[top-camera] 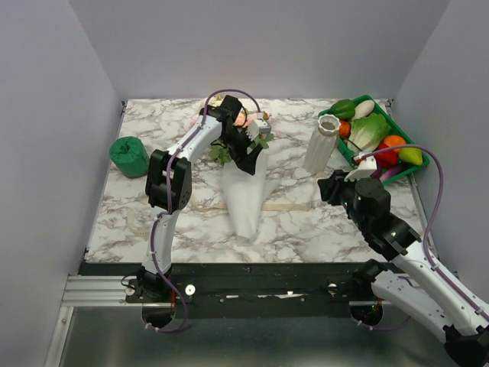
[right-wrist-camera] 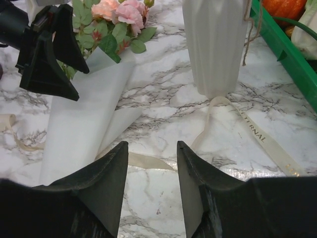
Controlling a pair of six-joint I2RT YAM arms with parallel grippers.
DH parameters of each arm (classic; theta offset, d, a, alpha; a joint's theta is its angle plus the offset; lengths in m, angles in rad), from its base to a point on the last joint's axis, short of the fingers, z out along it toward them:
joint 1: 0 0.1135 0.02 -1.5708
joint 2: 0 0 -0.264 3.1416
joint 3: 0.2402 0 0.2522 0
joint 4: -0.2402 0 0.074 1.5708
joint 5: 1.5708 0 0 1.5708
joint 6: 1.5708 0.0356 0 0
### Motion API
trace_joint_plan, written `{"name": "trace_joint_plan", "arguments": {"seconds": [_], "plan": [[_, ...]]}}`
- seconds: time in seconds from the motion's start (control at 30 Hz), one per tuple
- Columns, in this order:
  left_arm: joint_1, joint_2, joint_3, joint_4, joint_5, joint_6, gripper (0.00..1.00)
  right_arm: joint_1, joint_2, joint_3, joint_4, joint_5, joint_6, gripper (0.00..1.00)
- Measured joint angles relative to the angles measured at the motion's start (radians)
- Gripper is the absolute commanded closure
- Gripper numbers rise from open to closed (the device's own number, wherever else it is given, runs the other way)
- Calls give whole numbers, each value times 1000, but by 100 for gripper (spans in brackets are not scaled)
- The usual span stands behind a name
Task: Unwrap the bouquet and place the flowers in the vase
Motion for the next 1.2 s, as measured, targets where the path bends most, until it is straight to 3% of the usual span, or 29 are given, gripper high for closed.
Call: {"name": "trace_joint_plan", "arguments": {"seconds": [0.17,0.27,0.3,0.37,0.4,0.43,0.47,0.5,0.57,0.63,1.13,1.17,1.2], "plan": [[-3,1,-6,-5,-2,4,18,0,0,0,0,-10,2,61],[-5,1,-6,-8,-5,5,37,0,-1,0,0,-16,3,62],[-6,2,-6,-11,-6,6,51,0,-2,0,0,-18,3,62],[-6,2,-6,-18,-8,6,63,0,-4,0,1,-21,3,61],[-6,2,-6,-23,-10,10,71,0,-6,0,0,-23,3,57],[-6,2,-6,-27,-12,13,73,0,-8,0,1,-24,3,53],[-6,2,-6,-31,-13,15,74,0,-10,0,1,-26,3,41],[-6,2,-6,-35,-14,18,81,0,-11,0,2,-27,5,36],[-6,2,-6,-42,-14,16,89,0,-11,0,2,-31,5,28],[-6,2,-6,-45,-16,18,100,0,-11,0,2,-32,3,27],[-6,1,-5,-47,-43,3,100,0,-11,0,8,-36,2,27],[-6,1,2,-53,-43,2,92,0,-11,0,8,-38,2,26],[-6,1,10,-55,-43,0,55,0,-11,0,9,-40,2,25]]}}
